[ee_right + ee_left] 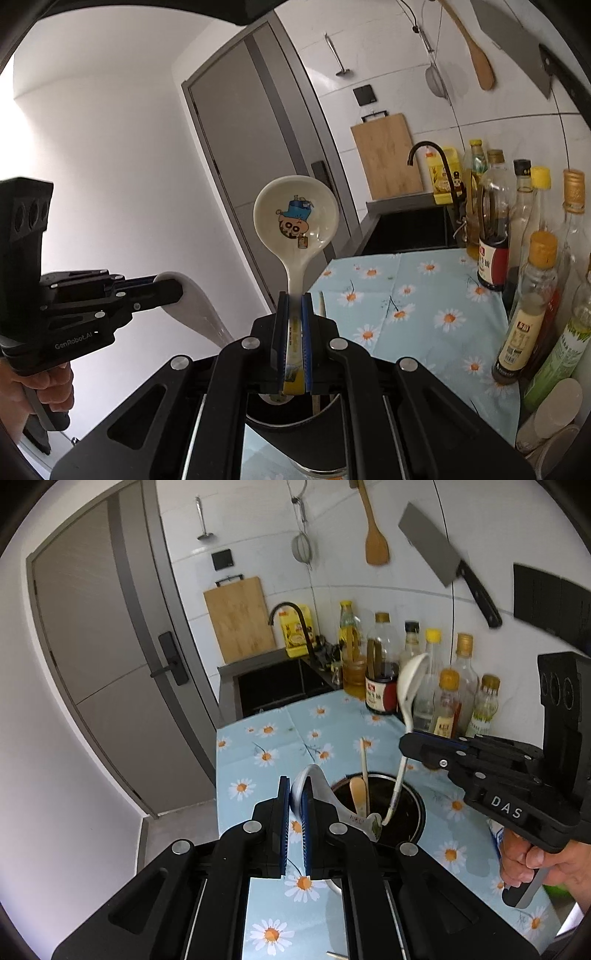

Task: Organize utensils
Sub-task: 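Carry the cartoon spoon with the right tool while the left tool carries the green-tipped spoon to the holder, then release the cartoon spoon into the holder while the left tool releases the green-tipped spoon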

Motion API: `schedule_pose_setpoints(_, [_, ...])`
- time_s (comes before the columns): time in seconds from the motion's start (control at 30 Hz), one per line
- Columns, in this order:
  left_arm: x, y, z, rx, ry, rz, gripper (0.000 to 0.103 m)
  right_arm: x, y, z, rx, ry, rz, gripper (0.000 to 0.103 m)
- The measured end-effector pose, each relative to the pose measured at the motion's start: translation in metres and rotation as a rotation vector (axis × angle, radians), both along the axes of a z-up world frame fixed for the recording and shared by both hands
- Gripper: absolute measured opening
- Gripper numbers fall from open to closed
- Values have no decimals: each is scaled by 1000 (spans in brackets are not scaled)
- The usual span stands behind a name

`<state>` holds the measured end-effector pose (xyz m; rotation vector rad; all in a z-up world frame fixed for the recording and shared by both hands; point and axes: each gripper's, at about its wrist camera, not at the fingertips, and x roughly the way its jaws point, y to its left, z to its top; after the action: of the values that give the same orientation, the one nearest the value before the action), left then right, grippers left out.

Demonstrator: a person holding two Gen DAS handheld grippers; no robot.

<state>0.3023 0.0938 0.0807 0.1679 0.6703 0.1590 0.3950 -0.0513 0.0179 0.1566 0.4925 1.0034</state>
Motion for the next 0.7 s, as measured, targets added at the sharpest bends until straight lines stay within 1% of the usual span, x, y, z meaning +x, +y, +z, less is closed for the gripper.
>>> schedule_pose_setpoints(0.13, [8, -3, -8, -14, 26, -11, 5, 1, 11, -13, -44, 21, 22, 8])
schedule_pose_setpoints(0.27, [13, -6, -12, -34, 43, -22, 6, -2, 19, -19, -78, 26, 44, 8])
schedule_pose_setpoints(0.33, [16, -7, -14, -43, 52, -20, 11, -3, 21, -20, -97, 26, 43, 9])
schedule_pose_setpoints(0.43, [16, -8, -13, -39, 50, -21, 13, -7, 18, -18, -91, 14, 43, 9])
schedule_pose_setpoints(0.5, [15, -8, -11, -51, 46, -20, 21, -9, 14, -15, -79, 10, 41, 9])
schedule_pose_setpoints(0.7, [10, -7, -8, -61, 35, -12, 21, -15, 4, -6, -70, 0, 34, 10])
